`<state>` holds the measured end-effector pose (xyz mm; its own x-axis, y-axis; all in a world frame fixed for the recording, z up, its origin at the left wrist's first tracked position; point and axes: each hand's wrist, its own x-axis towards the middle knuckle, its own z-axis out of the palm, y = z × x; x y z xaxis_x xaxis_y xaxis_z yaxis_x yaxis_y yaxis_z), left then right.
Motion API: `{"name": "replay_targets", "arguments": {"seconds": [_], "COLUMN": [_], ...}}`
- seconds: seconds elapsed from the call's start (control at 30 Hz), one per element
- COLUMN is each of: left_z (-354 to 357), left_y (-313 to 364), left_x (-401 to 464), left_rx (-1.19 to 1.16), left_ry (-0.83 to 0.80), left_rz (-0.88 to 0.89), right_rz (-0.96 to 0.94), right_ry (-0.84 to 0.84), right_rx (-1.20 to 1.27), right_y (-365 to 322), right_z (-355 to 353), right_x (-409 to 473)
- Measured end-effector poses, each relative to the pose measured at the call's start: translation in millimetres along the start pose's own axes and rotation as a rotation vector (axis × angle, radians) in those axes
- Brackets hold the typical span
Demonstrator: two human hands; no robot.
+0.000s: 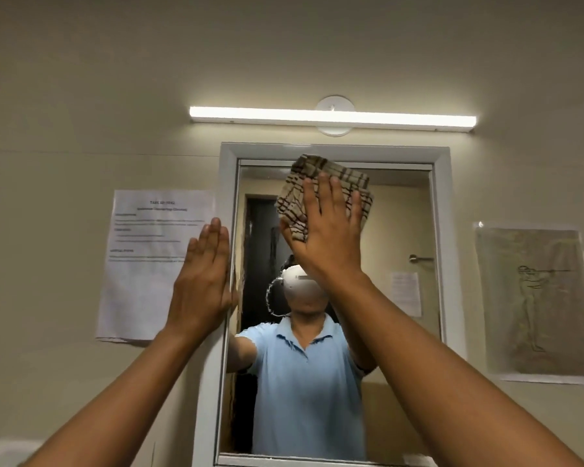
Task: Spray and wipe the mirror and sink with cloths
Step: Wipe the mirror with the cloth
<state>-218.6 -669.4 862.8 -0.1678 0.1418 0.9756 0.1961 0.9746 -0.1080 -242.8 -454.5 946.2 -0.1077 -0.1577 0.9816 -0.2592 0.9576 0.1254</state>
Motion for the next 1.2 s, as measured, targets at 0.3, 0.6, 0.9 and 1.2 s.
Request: {"name": "replay_targets", "arguments": {"seconds": [0.3,0.6,0.9,1.2], "left_z": [-2.5,0.6,-2.0,-3.6], "left_y": [-3.7,-9.9,-13.3,-8.0], "left_x": [-4.9,-24.8,-31.0,-33.7], "left_rx": [-0.057,-0.117,0.011,0.055], "left_ry": [0.025,0.052,-0.007,-0.046], "left_rz": [0.004,0.013,0.078,0.059], "right_rz": [-0.228,-0.332,-0.493,-0.294], "right_ry": [-0.014,-0.003,-0.089,-0.093], "right_rx": [0.024,0.027,-0.062,-0.097], "right_y": [-68.0,-76.4,-17.1,63.6], "right_z": [17.1,24.8,14.3,-8.5], "right_x": [0.4,-54.5,-84.0,-59.4]}}
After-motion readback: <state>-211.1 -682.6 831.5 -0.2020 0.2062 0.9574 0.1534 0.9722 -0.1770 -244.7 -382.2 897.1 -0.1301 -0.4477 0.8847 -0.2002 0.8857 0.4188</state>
